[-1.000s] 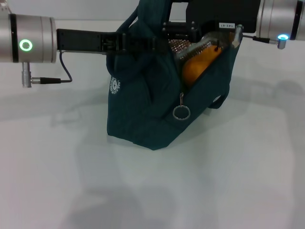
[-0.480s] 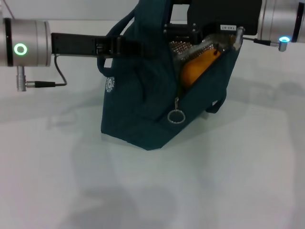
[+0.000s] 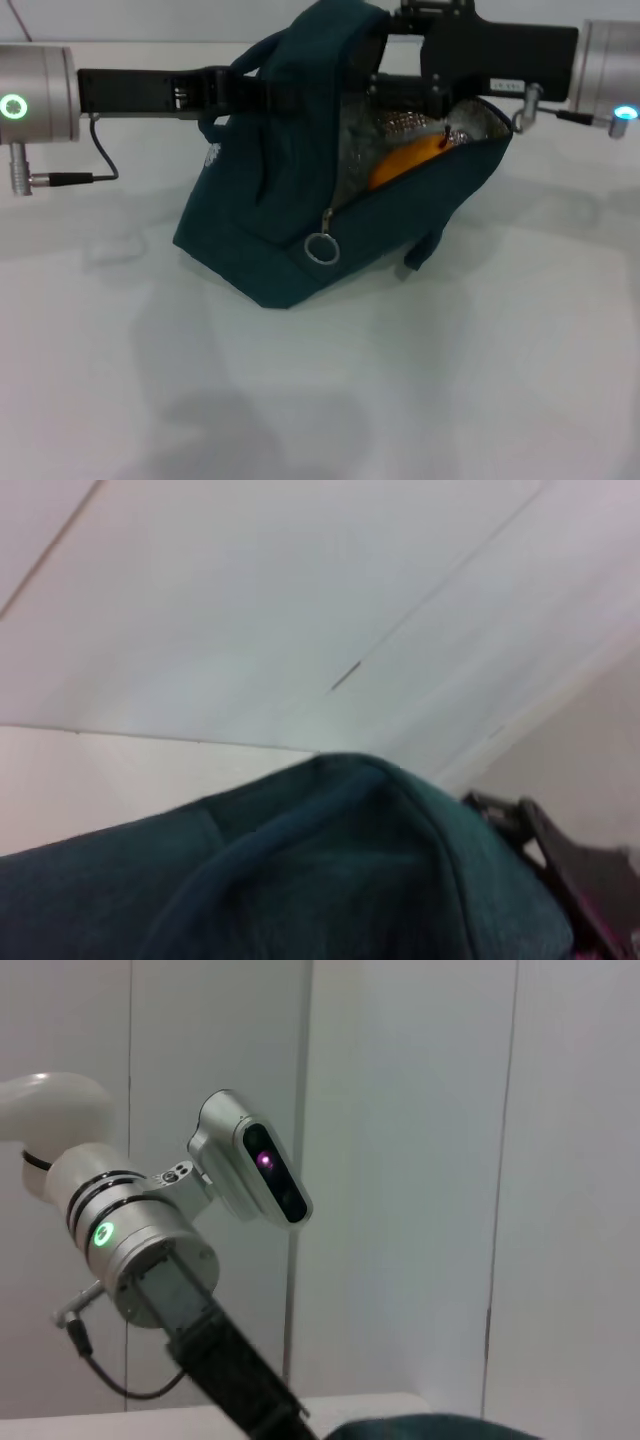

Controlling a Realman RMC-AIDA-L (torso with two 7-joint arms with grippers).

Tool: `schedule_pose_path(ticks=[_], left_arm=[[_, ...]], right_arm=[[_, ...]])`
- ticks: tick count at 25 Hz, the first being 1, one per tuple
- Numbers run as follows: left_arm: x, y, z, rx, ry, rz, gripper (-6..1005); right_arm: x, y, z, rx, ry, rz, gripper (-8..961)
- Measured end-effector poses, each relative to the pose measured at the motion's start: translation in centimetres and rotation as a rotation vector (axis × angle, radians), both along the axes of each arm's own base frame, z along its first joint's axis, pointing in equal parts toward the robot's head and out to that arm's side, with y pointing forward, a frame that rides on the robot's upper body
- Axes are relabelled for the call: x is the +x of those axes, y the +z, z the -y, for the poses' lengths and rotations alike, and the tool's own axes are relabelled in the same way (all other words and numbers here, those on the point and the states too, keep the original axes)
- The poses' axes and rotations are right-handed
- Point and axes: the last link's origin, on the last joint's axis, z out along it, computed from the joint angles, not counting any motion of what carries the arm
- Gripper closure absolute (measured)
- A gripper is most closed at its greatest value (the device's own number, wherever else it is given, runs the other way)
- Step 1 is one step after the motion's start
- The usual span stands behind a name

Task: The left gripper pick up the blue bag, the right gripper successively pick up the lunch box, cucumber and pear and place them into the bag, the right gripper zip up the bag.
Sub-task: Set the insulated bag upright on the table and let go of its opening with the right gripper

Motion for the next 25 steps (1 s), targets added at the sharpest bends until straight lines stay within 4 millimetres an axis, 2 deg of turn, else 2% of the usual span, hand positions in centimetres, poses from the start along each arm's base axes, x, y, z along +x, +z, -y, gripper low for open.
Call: schedule_pose_path(ticks=[7, 13, 17, 22, 25], left_arm=[[-0.5, 0.2, -0.2, -0.013, 0.031, 0.042, 909], [-0.7, 0.3, -0.2, -0.010, 0.043, 0.045, 914], [-1.1, 0.4, -0.2, -0.005, 0.059, 0.053, 914], [-1.8, 0.4, -0.4, -0.003, 0.078, 0.066, 913], [-2.2, 0.6, -0.3, 0.008, 0.088, 0.067, 913]], right_arm=[[1.5, 0.1, 1.3, -0.032, -0.015, -0.019, 259], [2.6, 1.2, 3.0, -0.067, -0.012, -0.099, 259], [4.0, 1.7, 4.2, -0.071, -0.022, -0.116, 259], [8.3, 2.9, 6.6, 0.002, -0.088, -0.191, 259], [11.9, 3.5, 8.6, 0.077, -0.167, -0.245, 259]])
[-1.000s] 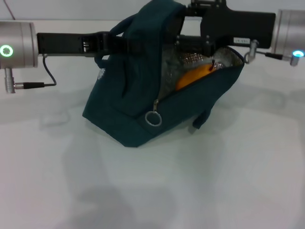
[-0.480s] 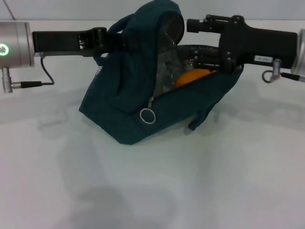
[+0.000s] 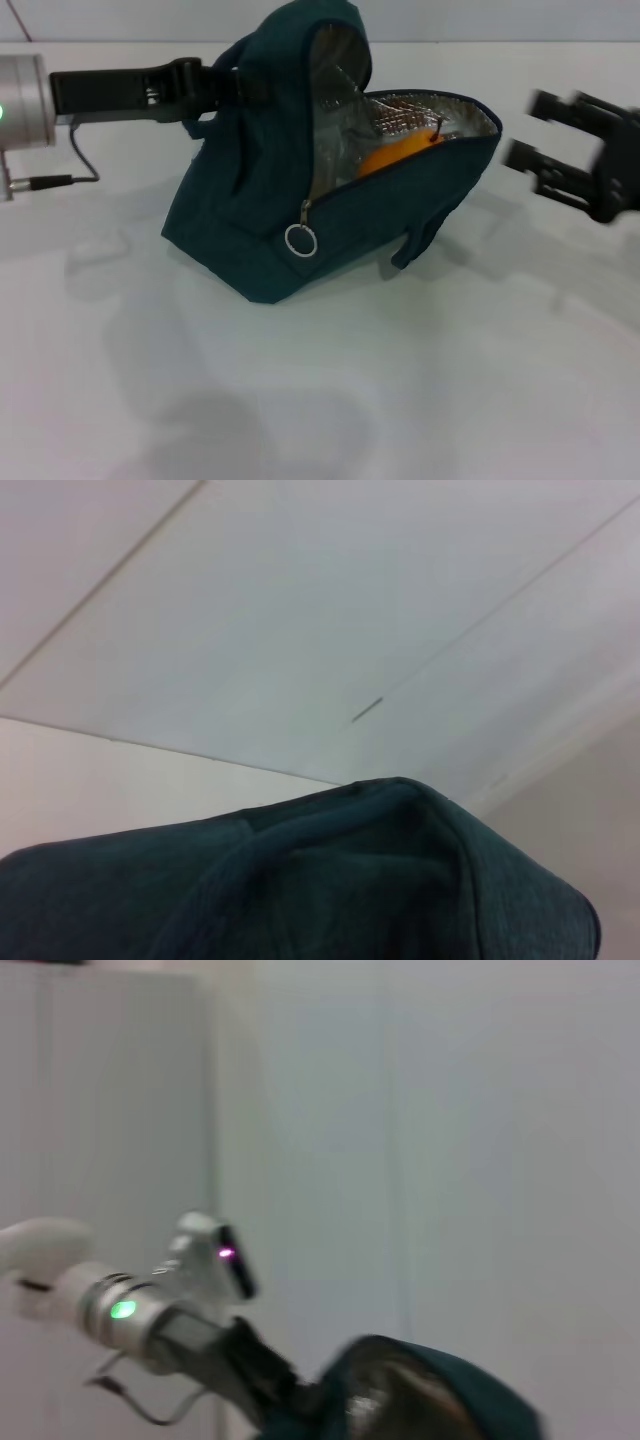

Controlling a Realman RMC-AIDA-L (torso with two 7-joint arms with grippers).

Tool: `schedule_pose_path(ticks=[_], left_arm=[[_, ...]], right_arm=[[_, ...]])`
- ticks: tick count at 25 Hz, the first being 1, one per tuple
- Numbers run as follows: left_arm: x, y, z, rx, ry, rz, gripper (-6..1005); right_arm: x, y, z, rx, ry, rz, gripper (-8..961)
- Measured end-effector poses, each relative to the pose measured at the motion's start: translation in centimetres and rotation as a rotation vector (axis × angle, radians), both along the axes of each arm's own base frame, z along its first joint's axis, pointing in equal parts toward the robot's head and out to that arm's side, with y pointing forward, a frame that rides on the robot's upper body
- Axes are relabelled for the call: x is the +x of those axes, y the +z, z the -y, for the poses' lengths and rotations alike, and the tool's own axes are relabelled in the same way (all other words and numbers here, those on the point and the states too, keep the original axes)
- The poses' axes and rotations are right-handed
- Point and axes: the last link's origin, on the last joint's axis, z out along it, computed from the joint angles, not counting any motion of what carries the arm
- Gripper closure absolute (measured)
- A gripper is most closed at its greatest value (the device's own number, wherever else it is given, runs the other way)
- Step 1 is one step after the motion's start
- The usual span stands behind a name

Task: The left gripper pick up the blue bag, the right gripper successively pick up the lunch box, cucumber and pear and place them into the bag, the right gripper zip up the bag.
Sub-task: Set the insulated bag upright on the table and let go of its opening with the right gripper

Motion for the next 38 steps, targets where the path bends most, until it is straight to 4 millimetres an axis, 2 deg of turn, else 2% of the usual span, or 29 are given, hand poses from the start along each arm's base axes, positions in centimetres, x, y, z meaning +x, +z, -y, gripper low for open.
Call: schedule_pose_path(ticks=[5, 8, 10, 12, 13, 14, 21, 26, 30, 31, 34, 38], left_arm=[[-0.9, 0.1, 0.2, 0.008, 0.023, -0.005, 915], [-1.1, -0.1, 0.1, 0.002, 0.024, -0.004, 916], [-1.0, -0.2, 0.0, 0.000, 0.021, -0.004, 916], [-0.8, -0.2, -0.1, 0.000, 0.018, -0.004, 916], [-0.8, -0.2, -0.1, 0.000, 0.017, -0.004, 916], [-0.8, -0.2, -0.1, 0.000, 0.017, -0.004, 916], [-0.8, -0.2, -0.1, 0.002, 0.016, -0.003, 917], [-1.0, -0.1, 0.0, 0.005, 0.018, 0.000, 917], [-1.0, -0.1, 0.1, 0.003, 0.018, 0.001, 916], [-1.1, -0.1, 0.2, 0.003, 0.019, 0.001, 916], [-1.4, 0.0, 0.3, 0.002, 0.025, 0.001, 916], [-2.1, 0.1, 0.7, 0.004, 0.043, -0.001, 917]], right_arm=[[4.8, 0.2, 2.1, 0.092, -0.157, 0.044, 259], [6.5, -0.2, 2.0, 0.116, -0.248, 0.090, 259], [6.9, -0.9, 1.2, 0.115, -0.281, 0.118, 259], [6.5, -1.8, 0.2, 0.099, -0.292, 0.142, 259], [5.6, -2.9, -1.3, 0.071, -0.280, 0.169, 259], [5.6, -2.9, -1.3, 0.071, -0.280, 0.169, 259], [2.6, -6.6, -4.4, -0.026, -0.236, 0.272, 259], [1.2, -7.9, -5.9, -0.035, -0.206, 0.356, 259], [1.3, -7.7, -7.0, 0.005, -0.236, 0.405, 259], [1.5, -7.1, -8.3, 0.067, -0.270, 0.444, 259], [1.6, -5.8, -9.4, 0.139, -0.311, 0.442, 259], [1.3, -3.6, -9.7, 0.245, -0.327, 0.345, 259]])
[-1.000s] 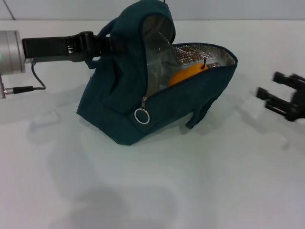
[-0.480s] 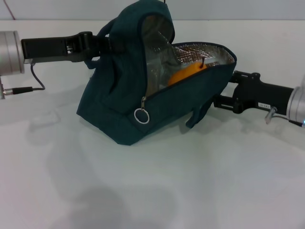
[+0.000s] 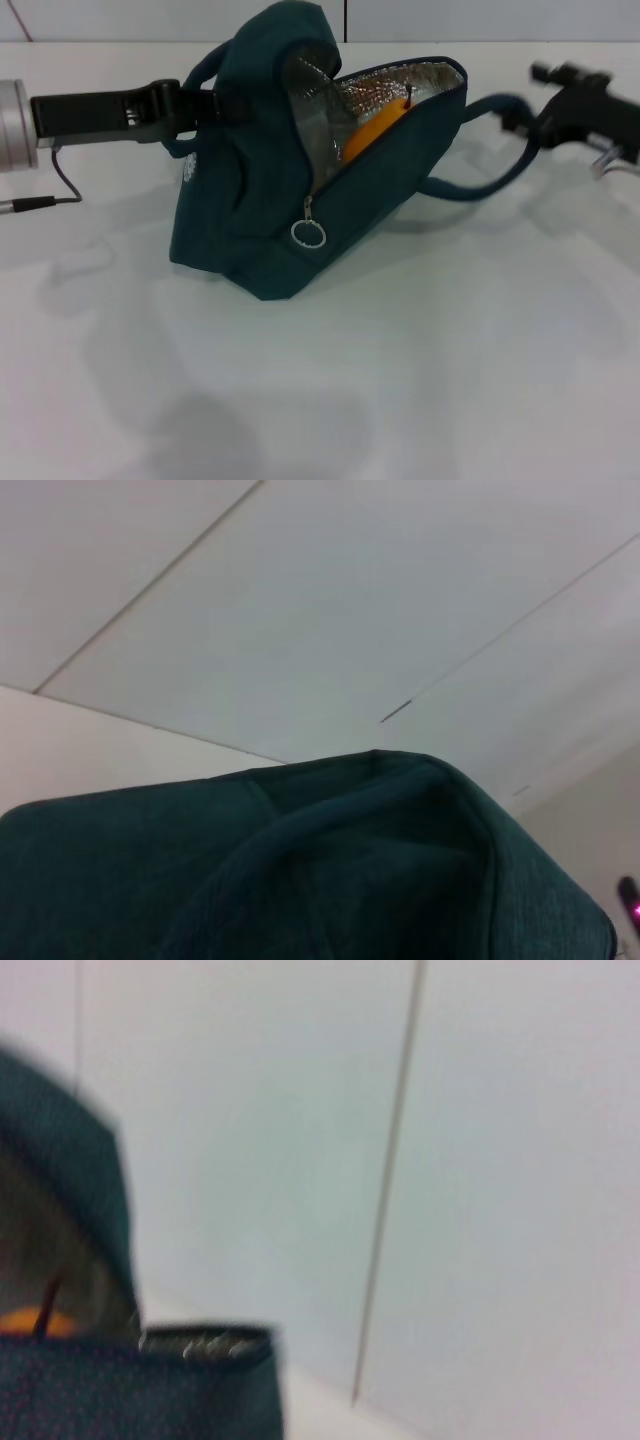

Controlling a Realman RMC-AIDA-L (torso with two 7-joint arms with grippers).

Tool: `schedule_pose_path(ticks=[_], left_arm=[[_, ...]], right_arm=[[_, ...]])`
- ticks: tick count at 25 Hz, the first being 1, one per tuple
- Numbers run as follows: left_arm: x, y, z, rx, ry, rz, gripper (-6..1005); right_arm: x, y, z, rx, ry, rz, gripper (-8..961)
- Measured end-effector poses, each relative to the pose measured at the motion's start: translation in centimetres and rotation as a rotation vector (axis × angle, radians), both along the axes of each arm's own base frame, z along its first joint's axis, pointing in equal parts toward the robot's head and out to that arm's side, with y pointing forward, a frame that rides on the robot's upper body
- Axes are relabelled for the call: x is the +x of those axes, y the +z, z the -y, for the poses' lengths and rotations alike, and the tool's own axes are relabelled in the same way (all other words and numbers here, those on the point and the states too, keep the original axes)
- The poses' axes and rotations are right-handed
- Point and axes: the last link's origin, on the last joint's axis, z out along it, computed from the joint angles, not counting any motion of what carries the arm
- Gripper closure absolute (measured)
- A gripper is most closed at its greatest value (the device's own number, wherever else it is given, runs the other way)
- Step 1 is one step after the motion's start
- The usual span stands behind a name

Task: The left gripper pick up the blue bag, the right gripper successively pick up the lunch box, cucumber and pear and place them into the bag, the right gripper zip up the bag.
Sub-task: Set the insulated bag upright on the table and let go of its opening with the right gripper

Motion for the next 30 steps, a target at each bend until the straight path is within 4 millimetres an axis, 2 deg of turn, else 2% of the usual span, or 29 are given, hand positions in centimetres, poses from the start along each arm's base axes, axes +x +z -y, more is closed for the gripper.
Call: schedule_pose_path(ticks=[5, 9, 10, 14, 18, 24, 30], left_arm=[[-0.6, 0.0, 0.6, -0.008, 0.010, 0.001, 918], [-1.2, -0.1, 1.4, -0.028, 0.014, 0.010, 919], [-1.4, -0.1, 1.6, -0.033, 0.015, 0.013, 919], [-2.0, -0.7, 2.3, -0.058, 0.028, 0.038, 919], [-2.4, -1.3, 3.3, -0.086, 0.023, 0.092, 919], [-1.6, -2.2, 5.0, -0.139, -0.049, 0.189, 918], [-1.1, -3.8, 6.2, -0.170, -0.078, 0.259, 918]], right_arm=[[-0.3, 3.0, 1.9, 0.160, 0.132, -0.118, 259], [-0.2, 4.1, 2.8, 0.201, 0.170, -0.143, 259], [-0.2, 5.2, 3.9, 0.228, 0.219, -0.157, 259], [-1.2, 6.5, 5.5, 0.235, 0.310, -0.213, 260], [-3.1, 7.4, 7.2, 0.160, 0.411, -0.322, 260], [-5.5, 8.3, 8.3, 0.062, 0.512, -0.376, 259], [-5.7, 7.9, 8.3, 0.015, 0.495, -0.372, 259]])
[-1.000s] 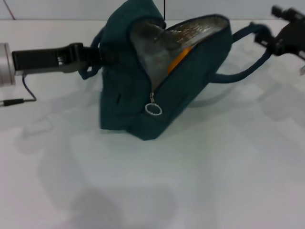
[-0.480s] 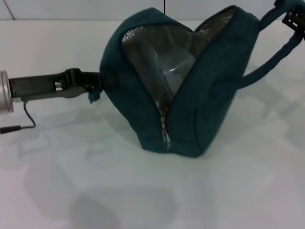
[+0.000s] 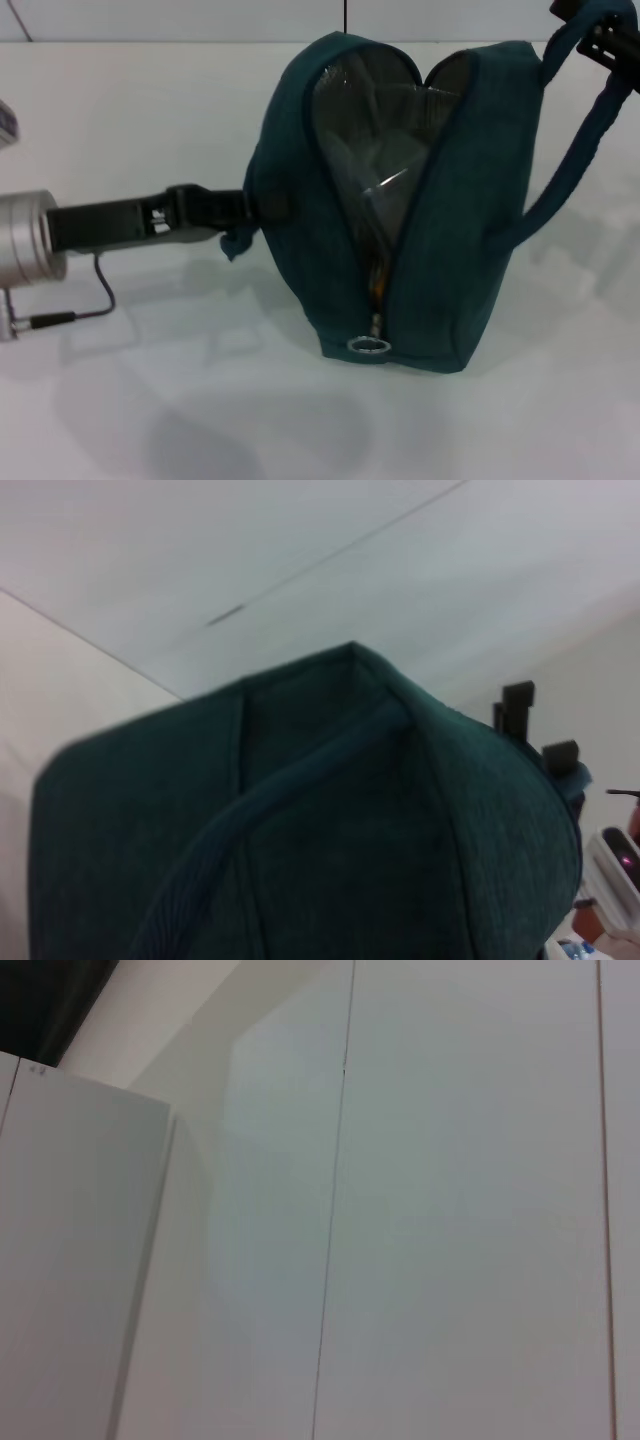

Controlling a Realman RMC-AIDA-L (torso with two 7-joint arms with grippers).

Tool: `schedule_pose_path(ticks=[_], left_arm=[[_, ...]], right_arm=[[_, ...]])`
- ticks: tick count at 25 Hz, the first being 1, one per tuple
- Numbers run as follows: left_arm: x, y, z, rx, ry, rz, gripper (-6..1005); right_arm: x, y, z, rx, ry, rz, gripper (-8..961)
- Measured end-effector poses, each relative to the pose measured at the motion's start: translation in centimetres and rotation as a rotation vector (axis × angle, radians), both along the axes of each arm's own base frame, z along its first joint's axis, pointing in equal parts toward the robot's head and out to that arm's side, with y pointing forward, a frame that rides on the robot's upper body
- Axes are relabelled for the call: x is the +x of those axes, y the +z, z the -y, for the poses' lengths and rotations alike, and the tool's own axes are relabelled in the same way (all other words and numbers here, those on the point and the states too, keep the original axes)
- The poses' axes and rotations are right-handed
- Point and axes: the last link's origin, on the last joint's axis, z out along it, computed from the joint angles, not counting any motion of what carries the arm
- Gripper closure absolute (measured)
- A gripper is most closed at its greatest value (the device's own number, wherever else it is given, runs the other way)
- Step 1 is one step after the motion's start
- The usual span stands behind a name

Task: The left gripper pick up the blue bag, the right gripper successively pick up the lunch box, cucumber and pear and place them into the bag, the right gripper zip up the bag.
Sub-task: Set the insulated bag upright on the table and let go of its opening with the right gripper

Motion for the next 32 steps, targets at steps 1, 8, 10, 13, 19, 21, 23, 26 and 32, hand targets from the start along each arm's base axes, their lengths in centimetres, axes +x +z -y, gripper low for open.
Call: schedule_pose_path(ticks=[1, 8, 10, 13, 19, 21, 23, 26, 32], left_arm=[[-0.1, -0.4, 0.2, -0.002, -0.003, 0.002, 918], [-0.3, -3.1, 0.8, -0.002, -0.038, -0.053, 917], [-0.1, -3.4, 0.8, 0.002, -0.053, -0.055, 917], [0.2, -3.5, 0.7, 0.018, -0.077, -0.057, 917], [-0.3, -4.1, 0.3, 0.070, -0.058, -0.091, 917], [-0.5, -4.0, 0.2, 0.083, -0.049, -0.091, 917], [-0.5, -3.8, 0.1, 0.093, -0.047, -0.087, 916], [-0.7, -3.5, 0.1, 0.105, -0.040, -0.083, 916], [-1.2, -3.1, -0.6, 0.147, -0.007, -0.098, 917]], right_arm=[[0.0, -0.1, 0.0, -0.002, -0.003, -0.001, 259], [0.5, -2.8, -0.8, -0.139, -0.066, 0.039, 260], [-0.2, -2.8, -0.6, -0.156, -0.036, 0.029, 260], [-1.2, -2.1, -0.4, -0.164, -0.004, -0.020, 260], [0.0, -5.8, -2.3, -0.253, -0.145, 0.078, 260], [0.6, -7.0, -2.3, -0.288, -0.174, 0.112, 260], [0.9, -7.2, -2.2, -0.289, -0.186, 0.114, 260], [1.4, -7.0, -2.4, -0.284, -0.215, 0.110, 259], [3.2, -7.1, -0.8, -0.314, -0.255, 0.107, 260]])
